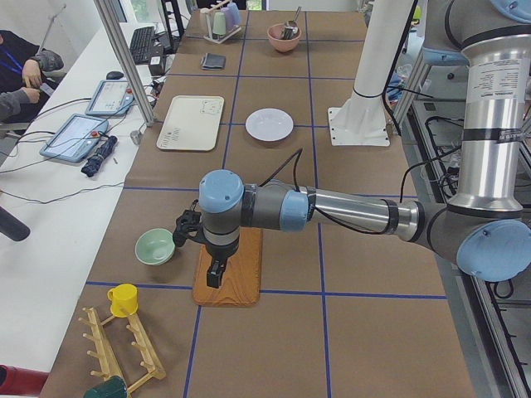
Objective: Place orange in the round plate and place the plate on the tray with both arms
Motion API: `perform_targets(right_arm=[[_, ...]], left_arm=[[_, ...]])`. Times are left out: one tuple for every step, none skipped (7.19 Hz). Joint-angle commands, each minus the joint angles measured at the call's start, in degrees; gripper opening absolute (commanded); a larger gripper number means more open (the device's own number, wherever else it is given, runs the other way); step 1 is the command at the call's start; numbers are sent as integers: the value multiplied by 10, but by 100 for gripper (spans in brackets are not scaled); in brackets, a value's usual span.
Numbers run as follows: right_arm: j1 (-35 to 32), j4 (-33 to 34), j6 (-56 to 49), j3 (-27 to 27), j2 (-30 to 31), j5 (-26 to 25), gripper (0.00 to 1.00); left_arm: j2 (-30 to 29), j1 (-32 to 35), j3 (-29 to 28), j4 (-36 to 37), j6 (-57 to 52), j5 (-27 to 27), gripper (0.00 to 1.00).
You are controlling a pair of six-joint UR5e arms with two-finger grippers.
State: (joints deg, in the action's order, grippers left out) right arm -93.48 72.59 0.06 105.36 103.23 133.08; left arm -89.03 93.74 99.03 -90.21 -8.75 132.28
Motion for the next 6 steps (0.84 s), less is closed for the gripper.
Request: perform_targets(right_arm=[[-14, -38, -9, -4, 6, 34, 100], [-14, -57, -9, -2, 10, 42, 100], [-15, -67, -2, 3, 8, 39, 100], [-16, -61, 6, 5, -13, 41, 100], [-14, -53, 65, 6, -36, 44, 100], [13, -53, 161, 12, -53, 46, 98]], left_arm=[[-6, -1, -16, -78, 3, -2, 99], [-11, -1, -21, -151, 4, -5, 99], [-32, -1, -46, -195, 15, 0, 99], [-33, -1, -45, -210, 19, 1, 99], [-33, -1, -40, -215, 16, 1, 99], [-34, -4, -42, -260, 24, -4, 99]])
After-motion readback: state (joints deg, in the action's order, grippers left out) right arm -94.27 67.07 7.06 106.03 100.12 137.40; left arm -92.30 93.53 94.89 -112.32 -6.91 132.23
